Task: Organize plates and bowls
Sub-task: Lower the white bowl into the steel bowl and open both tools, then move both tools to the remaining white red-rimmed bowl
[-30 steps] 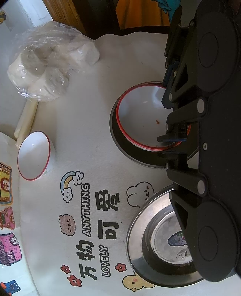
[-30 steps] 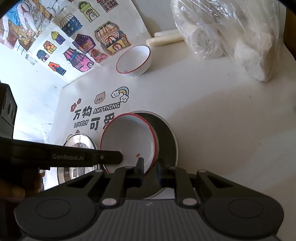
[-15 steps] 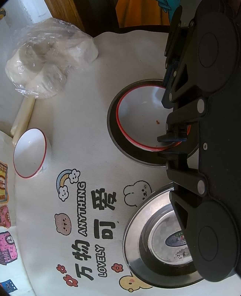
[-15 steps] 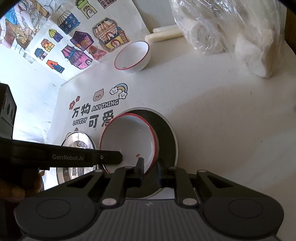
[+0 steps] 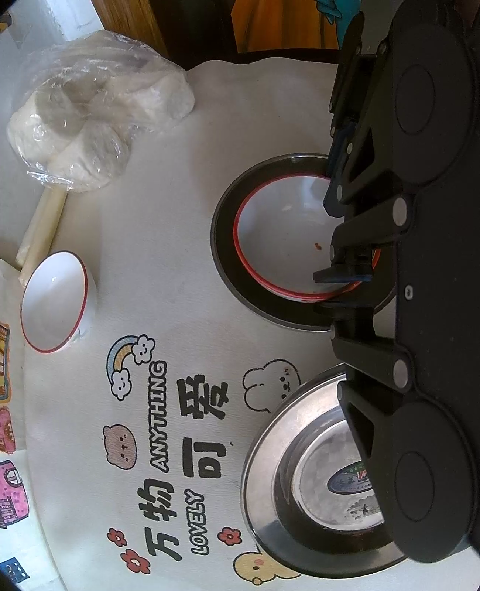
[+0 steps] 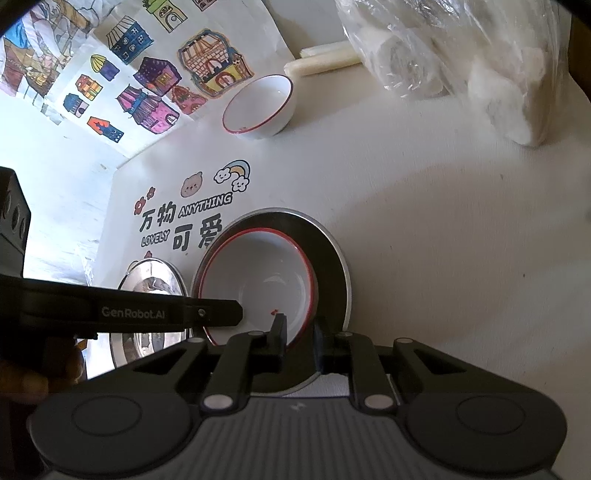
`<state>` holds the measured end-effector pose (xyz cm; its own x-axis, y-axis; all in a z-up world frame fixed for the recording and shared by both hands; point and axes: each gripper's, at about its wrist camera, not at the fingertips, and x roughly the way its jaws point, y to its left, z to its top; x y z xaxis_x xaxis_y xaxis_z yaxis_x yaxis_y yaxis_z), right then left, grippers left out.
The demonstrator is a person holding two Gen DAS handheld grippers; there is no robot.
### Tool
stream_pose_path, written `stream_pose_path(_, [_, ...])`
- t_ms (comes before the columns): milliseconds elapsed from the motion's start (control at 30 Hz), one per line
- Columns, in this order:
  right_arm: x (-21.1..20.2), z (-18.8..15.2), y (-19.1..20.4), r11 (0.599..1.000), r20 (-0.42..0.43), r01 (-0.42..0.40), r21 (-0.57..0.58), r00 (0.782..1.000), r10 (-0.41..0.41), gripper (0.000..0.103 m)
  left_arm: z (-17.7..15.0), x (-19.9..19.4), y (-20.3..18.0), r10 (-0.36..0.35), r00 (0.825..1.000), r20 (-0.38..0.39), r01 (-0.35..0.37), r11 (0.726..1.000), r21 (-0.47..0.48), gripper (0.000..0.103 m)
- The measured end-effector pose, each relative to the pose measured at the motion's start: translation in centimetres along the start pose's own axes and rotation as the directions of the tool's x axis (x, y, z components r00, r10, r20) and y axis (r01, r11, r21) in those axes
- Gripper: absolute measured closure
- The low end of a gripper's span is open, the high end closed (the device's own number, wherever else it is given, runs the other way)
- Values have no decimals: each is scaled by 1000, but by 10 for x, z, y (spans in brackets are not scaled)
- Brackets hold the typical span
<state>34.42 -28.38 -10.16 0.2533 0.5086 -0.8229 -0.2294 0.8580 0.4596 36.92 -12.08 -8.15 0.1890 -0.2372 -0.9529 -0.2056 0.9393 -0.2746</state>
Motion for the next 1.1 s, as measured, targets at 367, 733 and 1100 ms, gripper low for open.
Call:
stream_pose_path(367, [-3,0,-2,1000,22,2,0,1000,-2,80,-1,-4,1,-5,1000,13,5,1000,-12,89])
stream_pose_path(733, [-26,-2,-7,1000,101,0,8,995,0,77,-1,-29,0,-35,997,66,36,999,-16,82])
stream_pose_path(1100, [-37,7,-21,999,180,25,29,983,-30,32,21,-44,11,-1,976,216,21,996,-88,7])
